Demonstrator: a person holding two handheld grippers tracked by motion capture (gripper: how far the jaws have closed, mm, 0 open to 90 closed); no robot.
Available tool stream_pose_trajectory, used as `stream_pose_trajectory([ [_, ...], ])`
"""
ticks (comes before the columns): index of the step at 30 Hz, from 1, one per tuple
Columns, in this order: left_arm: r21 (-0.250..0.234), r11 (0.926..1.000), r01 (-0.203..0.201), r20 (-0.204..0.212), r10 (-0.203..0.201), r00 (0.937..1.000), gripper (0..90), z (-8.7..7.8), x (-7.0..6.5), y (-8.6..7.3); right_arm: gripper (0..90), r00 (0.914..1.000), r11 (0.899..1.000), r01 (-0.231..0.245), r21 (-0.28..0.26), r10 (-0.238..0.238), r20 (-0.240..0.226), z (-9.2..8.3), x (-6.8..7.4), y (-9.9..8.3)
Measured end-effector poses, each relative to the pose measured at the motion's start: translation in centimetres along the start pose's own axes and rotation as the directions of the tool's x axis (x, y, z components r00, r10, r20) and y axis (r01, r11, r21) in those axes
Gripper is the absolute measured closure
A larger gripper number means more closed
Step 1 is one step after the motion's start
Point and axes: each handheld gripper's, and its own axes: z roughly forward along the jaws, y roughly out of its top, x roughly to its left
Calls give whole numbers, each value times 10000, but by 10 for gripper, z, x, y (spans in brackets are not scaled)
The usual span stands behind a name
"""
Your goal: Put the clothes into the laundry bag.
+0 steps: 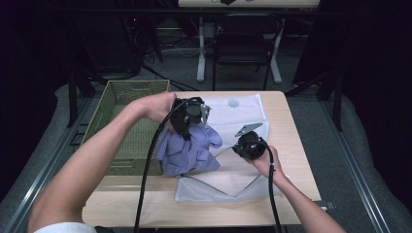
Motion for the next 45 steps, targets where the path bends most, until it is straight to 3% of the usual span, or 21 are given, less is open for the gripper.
stream_pose_trajectory([
  [6, 194, 9998, 4, 174, -7, 9998, 782, 20, -2, 1, 885, 10000, 10000, 12, -8, -12, 8, 0, 0, 0],
  [7, 247, 9996, 109, 279, -116, 9995, 779, 29, -4, 2, 885, 10000, 10000, -14, -14, 14, 4, 0, 0, 0],
  [19, -344, 9945, 993, 316, -982, 9947, 755, 77, -10, 4, 886, 10000, 10000, 33, -12, -33, 16, -1, 3, 0],
  [23, -821, 9825, 1671, 244, -1657, 9859, 742, 103, -16, 7, 886, 9999, 9999, 127, 41, -127, -46, 0, 4, 0],
  [24, -821, 9825, 1671, 244, -1657, 9859, 734, 103, -16, 7, 886, 9999, 9999, 127, 41, -127, -46, 0, 4, 0],
  [27, -1274, 9672, 2198, 334, -2173, 9755, 673, 116, -19, 6, 886, 9997, 9997, 225, 99, -224, -23, 0, 6, 0],
  [29, -1343, 9633, 2326, 321, -2304, 9726, 641, 120, -21, 6, 886, 9998, 9997, 218, 99, -218, -30, 0, 6, 0],
  [31, -1564, 9516, 2646, 200, -2647, 9641, 475, 124, -24, 6, 887, 9997, 9996, 240, 118, -240, -28, 1, 6, -1],
  [32, -1850, 9402, 2860, -31, -2916, 9565, 382, 127, -29, 6, 888, 9996, 9995, 268, 143, -268, 11, 1, 6, -2],
  [34, -2187, 9286, 3000, -140, -3103, 9505, 280, 125, -34, 4, 889, 9994, 9994, 332, 126, -333, 60, 1, 7, -3],
  [35, -2187, 9286, 3000, -140, -3103, 9505, 235, 125, -34, 4, 889, 9994, 9994, 331, 107, -332, 47, 1, 7, -3],
  [36, -2900, 8980, 3308, -23, -3463, 9381, 204, 119, -39, 0, 889, 9994, 9993, 352, 112, -353, 65, 1, 6, -3],
  [39, -3444, 8630, 3697, -292, -4034, 9146, 170, 112, -46, -5, 889, 9995, 9996, 272, 19, -272, 157, -1, 6, -4],
  [40, -3444, 8630, 3697, -292, -4034, 9146, 167, 112, -46, -5, 889, 9995, 9996, 272, 19, -272, 157, -1, 6, -4],
  [41, -3642, 8515, 3772, -397, -4189, 9072, 167, 110, -47, -6, 889, 9995, 9996, 276, 19, -276, 162, -1, 5, -4],
  [42, -3915, 8313, 3945, -450, -4455, 8942, 166, 108, -50, -7, 889, 9995, 9997, 260, 16, -260, 170, -1, 5, -5],
  [43, -4055, 8163, 4113, -578, -4719, 8797, 171, 106, -52, -7, 889, 9995, 9996, 277, 34, -277, 178, -1, 5, -4],
  [44, -4067, 8146, 4136, -766, -4815, 8731, 175, 106, -53, -6, 889, 9993, 9995, 312, 29, -313, 212, -1, 6, -4],
  [45, -4171, 8074, 4173, -817, -4906, 8675, 186, 106, -54, -5, 888, 9993, 9996, 295, -3, -295, 231, -1, 6, -4],
])
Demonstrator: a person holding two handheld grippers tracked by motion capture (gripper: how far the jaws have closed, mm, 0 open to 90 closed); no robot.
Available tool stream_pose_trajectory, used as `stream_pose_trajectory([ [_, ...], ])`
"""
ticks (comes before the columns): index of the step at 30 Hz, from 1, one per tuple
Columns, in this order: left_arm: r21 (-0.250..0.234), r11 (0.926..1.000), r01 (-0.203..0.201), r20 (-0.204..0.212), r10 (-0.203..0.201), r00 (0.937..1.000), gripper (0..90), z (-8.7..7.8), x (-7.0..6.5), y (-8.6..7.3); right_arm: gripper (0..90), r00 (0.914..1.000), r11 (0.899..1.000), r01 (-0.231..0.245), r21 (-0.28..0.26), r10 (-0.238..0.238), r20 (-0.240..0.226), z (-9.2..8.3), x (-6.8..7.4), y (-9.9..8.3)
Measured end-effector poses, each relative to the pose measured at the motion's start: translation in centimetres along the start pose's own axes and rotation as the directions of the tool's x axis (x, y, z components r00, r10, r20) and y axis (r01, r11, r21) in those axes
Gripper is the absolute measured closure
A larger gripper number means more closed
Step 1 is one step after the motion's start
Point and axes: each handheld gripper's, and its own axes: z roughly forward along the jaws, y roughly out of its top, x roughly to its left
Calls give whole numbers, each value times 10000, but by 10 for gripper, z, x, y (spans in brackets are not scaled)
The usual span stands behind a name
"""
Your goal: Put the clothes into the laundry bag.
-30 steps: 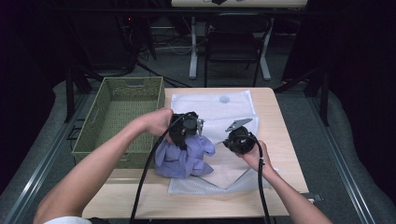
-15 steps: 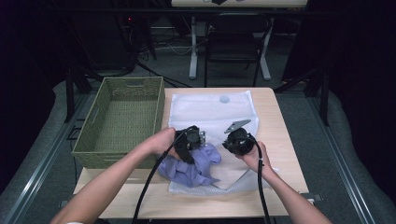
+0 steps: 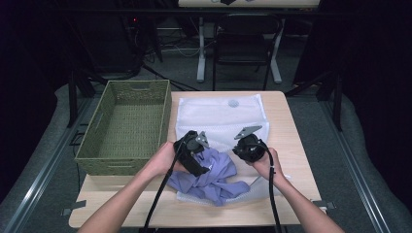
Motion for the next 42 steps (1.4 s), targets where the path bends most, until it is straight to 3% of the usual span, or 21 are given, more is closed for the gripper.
stream_pose_trajectory([
  [2, -212, 9996, 181, 44, -180, 9998, 212, 4, -4, 1, 888, 10000, 10000, -9, -50, 9, -50, -1, 0, 1],
  [7, -106, 9999, 107, -89, -108, 9999, 331, 20, -12, 2, 888, 9999, 10000, -80, -44, 80, -139, -3, 1, 1],
  [11, 277, 9995, -164, 278, 156, 9995, 594, 46, -20, -1, 888, 9997, 10000, -88, -22, 87, -243, -3, 2, 1],
  [12, 277, 9995, -164, 278, 156, 9995, 650, 46, -20, -1, 888, 9997, 10000, -88, -22, 87, -243, -3, 2, 1],
  [13, 304, 9994, -164, 325, 154, 9994, 650, 52, -23, -3, 888, 9995, 9998, -173, -57, 171, -261, -4, 3, 1],
  [14, 459, 9987, -206, 432, 186, 9989, 734, 59, -26, -5, 888, 9994, 9998, -159, -84, 157, -293, -5, 3, 2],
  [16, 451, 9988, -164, 433, 145, 9990, 791, 63, -28, -6, 888, 9993, 9997, -181, -143, 177, -320, -7, 3, 3],
  [19, -21, 10000, -37, 120, 37, 9999, 825, 56, -28, -2, 888, 9992, 9994, -212, -291, 202, -345, -12, 4, 6],
  [22, -724, 9968, 331, -268, -351, 9990, 828, 45, -28, 4, 887, 9992, 9985, -191, -504, 174, -350, -18, 6, 10],
  [25, -643, 9962, 589, -269, -607, 9978, 800, 50, -26, 6, 886, 9990, 9980, -243, -588, 221, -377, -19, 7, 11],
  [27, -175, 9963, 847, 121, -845, 9964, 747, 69, -21, 2, 885, 9987, 9985, -281, -467, 261, -427, -16, 7, 10],
  [29, -115, 9957, 923, 225, -920, 9955, 627, 70, -19, 0, 885, 9988, 9989, -290, -365, 274, -416, -14, 8, 8],
  [30, -157, 9960, 884, 72, -883, 9961, 554, 66, -20, 0, 885, 9988, 9991, -268, -314, 255, -414, -14, 7, 7],
  [33, -697, 9924, 1018, -220, -1036, 9944, 375, 47, -21, -3, 886, 9988, 9991, -283, -321, 270, -415, -14, 6, 6],
  [35, -1019, 9891, 1058, -536, -1117, 9923, 320, 34, -22, -6, 885, 9987, 9990, -317, -319, 304, -419, -14, 6, 6],
  [38, -1211, 9846, 1259, -879, -1370, 9867, 278, 24, -18, -11, 885, 9988, 9992, -251, -303, 238, -429, -13, 5, 5],
  [40, -1072, 9826, 1516, -805, -1606, 9837, 287, 28, -14, -14, 885, 9989, 9993, -248, -283, 236, -414, -13, 5, 5],
  [42, -729, 9857, 1520, -612, -1565, 9858, 338, 39, -13, -17, 885, 9991, 9995, -187, -246, 177, -387, -13, 6, 5],
])
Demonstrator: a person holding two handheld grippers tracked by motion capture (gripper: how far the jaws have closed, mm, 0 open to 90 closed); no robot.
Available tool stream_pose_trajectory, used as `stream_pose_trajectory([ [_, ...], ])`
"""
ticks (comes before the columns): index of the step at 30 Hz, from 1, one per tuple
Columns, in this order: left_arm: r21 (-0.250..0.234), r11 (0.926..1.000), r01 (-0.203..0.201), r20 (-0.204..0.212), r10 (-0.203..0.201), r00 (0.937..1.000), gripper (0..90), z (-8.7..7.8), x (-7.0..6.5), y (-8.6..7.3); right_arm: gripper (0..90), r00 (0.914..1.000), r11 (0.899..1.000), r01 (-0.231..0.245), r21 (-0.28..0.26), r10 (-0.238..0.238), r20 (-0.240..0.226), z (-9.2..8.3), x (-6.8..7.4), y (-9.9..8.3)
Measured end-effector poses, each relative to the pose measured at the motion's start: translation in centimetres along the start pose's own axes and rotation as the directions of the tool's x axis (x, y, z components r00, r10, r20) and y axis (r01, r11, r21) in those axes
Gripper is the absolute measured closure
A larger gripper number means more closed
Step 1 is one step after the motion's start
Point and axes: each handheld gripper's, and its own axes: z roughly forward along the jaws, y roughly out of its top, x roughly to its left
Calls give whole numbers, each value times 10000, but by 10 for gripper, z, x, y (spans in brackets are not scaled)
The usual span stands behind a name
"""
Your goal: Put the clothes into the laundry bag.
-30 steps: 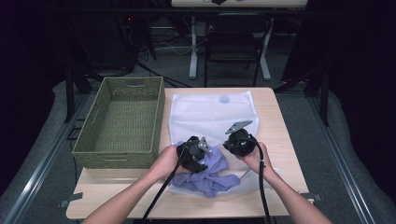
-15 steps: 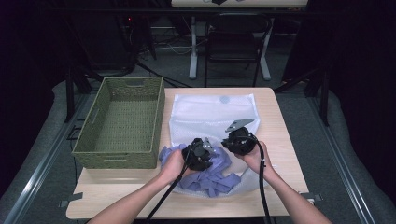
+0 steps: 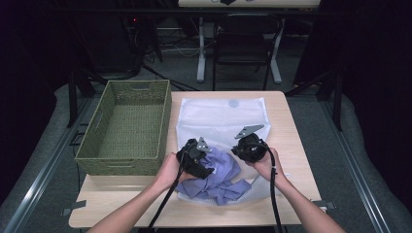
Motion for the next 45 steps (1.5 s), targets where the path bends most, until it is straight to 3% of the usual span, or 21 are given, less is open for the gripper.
stream_pose_trajectory([
  [2, 173, 9998, -84, 202, 80, 9998, 391, 7, 0, -2, 885, 10000, 10000, 25, -21, -25, -1, 0, 0, 0],
  [3, 563, 9982, -212, 492, 184, 9986, 492, 19, -1, -6, 885, 10000, 10000, 27, 14, -27, -25, 2, 0, 0],
  [4, 563, 9982, -212, 492, 184, 9986, 554, 19, -1, -6, 885, 10000, 10000, 27, 14, -27, -25, 2, 0, 0],
  [5, 644, 9976, -262, 593, 224, 9980, 554, 24, -2, -7, 886, 10000, 10000, 28, 36, -27, -29, 3, 0, 0],
  [6, 697, 9972, -274, 707, 225, 9972, 706, 29, -2, -8, 886, 10000, 10000, 19, 57, -19, -29, 3, 0, 0],
  [9, 604, 9976, -330, 679, 289, 9973, 854, 29, -2, -7, 885, 10000, 10000, -5, 49, 5, -22, 3, -1, 0],
  [10, 304, 9990, -314, 684, 293, 9972, 866, 23, -2, -4, 886, 10000, 10000, 8, 45, -8, -24, 3, 0, 0],
  [12, 105, 9994, -331, 707, 323, 9970, 874, 18, -4, -2, 885, 10000, 10000, 5, 30, -5, -11, 2, 0, 0],
  [14, -501, 9983, -299, 828, 340, 9960, 877, 7, -8, 5, 885, 10000, 10000, 77, -37, -77, 13, 1, -1, 0],
  [16, -888, 9946, -545, 985, 632, 9931, 876, 2, -16, 14, 885, 10000, 10000, 2, -73, -2, 13, 1, -1, 0],
  [21, 130, 9982, -579, 1412, 555, 9884, 877, 45, -19, 12, 885, 10000, 10000, -46, 52, 46, 5, 3, -1, -1],
  [24, 172, 9983, -550, 1457, 520, 9880, 858, 49, -19, 10, 885, 10000, 10000, -21, 51, 21, 25, 3, 0, -1],
  [27, -121, 9984, -549, 1436, 561, 9880, 681, 34, -17, 13, 885, 10000, 10000, -16, 67, 16, 9, 2, -1, -2],
  [28, -222, 9985, -491, 1306, 516, 9901, 681, 28, -16, 14, 885, 10000, 10000, -16, 67, 16, 9, 2, -1, -2],
  [29, -387, 9985, -391, 812, 421, 9958, 501, 17, -15, 14, 885, 10000, 10000, -39, 59, 39, 0, 2, -2, -3],
  [30, -387, 9985, -391, 812, 421, 9958, 442, 17, -15, 14, 885, 10000, 10000, -56, 50, 56, 11, 2, -3, -3],
  [32, -729, 9970, -257, 206, 273, 9994, 365, 5, -11, 11, 885, 10000, 9999, -77, 70, 76, 47, 1, -3, -3],
  [35, -849, 9963, -112, 64, 118, 9999, 303, 3, -5, 9, 885, 10000, 10000, 0, 86, -1, 34, -1, -2, -4],
  [39, -148, 9995, -278, 198, 281, 9994, 334, 24, -5, 5, 885, 10000, 9999, -93, 98, 93, -28, 1, -2, -4],
  [41, 236, 9993, -285, 195, 280, 9994, 419, 37, -5, 2, 884, 10000, 9999, -91, 124, 91, -17, 2, -3, -4],
  [45, 385, 9988, -289, 130, 284, 9995, 598, 47, -5, 1, 884, 10000, 9999, -53, 153, 53, -1, 2, -2, -4],
])
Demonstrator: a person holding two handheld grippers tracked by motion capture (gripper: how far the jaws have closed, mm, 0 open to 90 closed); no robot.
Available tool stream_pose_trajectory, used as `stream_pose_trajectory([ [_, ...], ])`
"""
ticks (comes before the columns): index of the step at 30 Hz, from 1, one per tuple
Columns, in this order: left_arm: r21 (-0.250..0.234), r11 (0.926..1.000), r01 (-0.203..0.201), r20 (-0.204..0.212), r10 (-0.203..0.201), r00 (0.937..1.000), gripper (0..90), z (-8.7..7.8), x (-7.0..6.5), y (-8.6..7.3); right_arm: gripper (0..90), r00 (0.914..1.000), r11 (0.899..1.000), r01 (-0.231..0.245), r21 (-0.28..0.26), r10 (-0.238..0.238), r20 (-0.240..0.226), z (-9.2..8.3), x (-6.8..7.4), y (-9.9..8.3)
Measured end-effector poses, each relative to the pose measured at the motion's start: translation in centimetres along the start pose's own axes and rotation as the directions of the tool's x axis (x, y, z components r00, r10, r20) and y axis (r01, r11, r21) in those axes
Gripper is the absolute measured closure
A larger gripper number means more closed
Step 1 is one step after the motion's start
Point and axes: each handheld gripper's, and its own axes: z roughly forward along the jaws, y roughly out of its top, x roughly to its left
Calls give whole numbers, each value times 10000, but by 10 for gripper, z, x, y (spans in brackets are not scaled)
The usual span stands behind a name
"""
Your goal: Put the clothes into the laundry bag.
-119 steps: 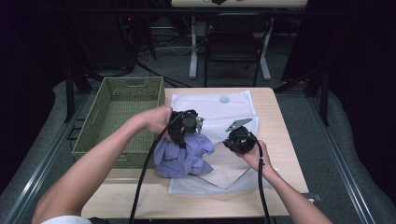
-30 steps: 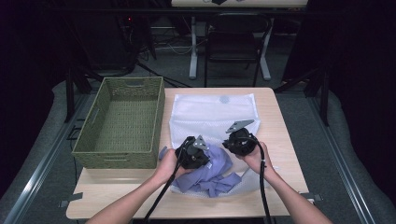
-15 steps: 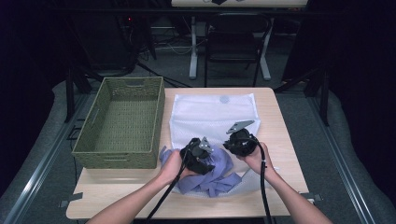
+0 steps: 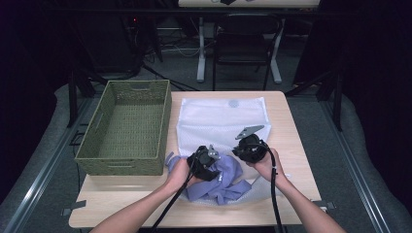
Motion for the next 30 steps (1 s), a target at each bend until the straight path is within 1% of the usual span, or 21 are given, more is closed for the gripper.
stream_pose_trajectory([
  [1, -100, 10000, 3, -36, -4, 10000, 721, -1, 1, 0, 884, 10000, 10000, 21, 1, -21, 9, 0, 1, -1],
  [3, -186, 9998, 22, -38, -23, 10000, 811, -4, 2, 0, 884, 10000, 10000, 17, -9, -17, 14, -1, 1, -1],
  [5, -263, 9997, -23, 8, 23, 10000, 852, -7, 2, 1, 884, 10000, 10000, 25, -42, -25, 7, -2, 1, -1],
  [7, -297, 9995, -69, -1, 69, 10000, 859, -8, 1, 1, 884, 10000, 10000, 31, -52, -31, 14, -2, 0, 0],
  [9, -458, 9988, -199, 10, 199, 9998, 863, -13, -1, 4, 884, 10000, 10000, 19, -95, -18, 28, -3, 0, 0],
  [10, -582, 9980, -241, 17, 242, 9997, 863, -16, -3, 6, 884, 10000, 10000, 19, -95, -18, 28, -3, 0, 0],
  [11, -934, 9951, -337, 26, 341, 9994, 864, -23, -9, 10, 884, 10000, 9999, -15, -137, 16, 71, -5, 0, 0],
  [12, -934, 9951, -337, 26, 341, 9994, 864, -23, -9, 10, 884, 10000, 9999, -15, -137, 16, 71, -5, 0, 0],
  [13, -1268, 9909, -449, 250, 484, 9985, 865, -31, -15, 14, 884, 10000, 9997, -18, -226, 20, 90, -7, 0, 1],
  [15, -1476, 9868, -671, 563, 762, 9955, 864, -33, -20, 18, 884, 9999, 9995, -51, -300, 54, 96, -9, 0, 1],
  [16, -1507, 9862, -681, 805, 809, 9935, 863, -30, -22, 18, 884, 9999, 9993, -124, -360, 127, 94, -10, -1, 2],
  [18, -1211, 9908, -605, 1139, 744, 9907, 861, -18, -23, 18, 884, 9999, 9991, -122, -410, 127, 106, -10, -1, 2],
  [21, -565, 9969, -546, 898, 595, 9942, 851, 3, -22, 14, 884, 9999, 9993, -81, -364, 84, 78, -10, 1, 3],
  [22, -555, 9980, -299, 814, 344, 9961, 845, 6, -20, 13, 884, 10000, 9993, -56, -360, 58, 60, -9, 2, 2],
  [23, -592, 9981, -159, 684, 200, 9975, 841, 6, -17, 12, 884, 10000, 9994, -39, -332, 40, 46, -10, 3, 2],
  [24, -592, 9981, -159, 684, 200, 9975, 839, 6, -17, 12, 884, 10000, 9994, -39, -332, 40, 46, -10, 3, 2],
  [25, -669, 9977, -48, 345, 71, 9994, 839, 3, -14, 12, 884, 10000, 9995, -7, -330, 8, 20, -10, 3, 2],
  [26, -937, 9954, 216, -79, -224, 9997, 842, -3, -9, 12, 884, 10000, 9994, -11, -342, 11, -12, -9, 3, 2],
  [27, -937, 9954, 216, -79, -224, 9997, 842, -3, -9, 12, 884, 10000, 9994, -11, -342, 11, -12, -9, 3, 2],
  [29, -1153, 9921, 489, -448, -544, 9975, 839, -9, -5, 13, 884, 10000, 9994, 17, -344, -17, -9, -9, 3, 2],
  [30, -1116, 9914, 678, -738, -763, 9944, 829, -11, -2, 12, 884, 10000, 9994, 11, -343, -11, -5, -8, 4, 3],
])
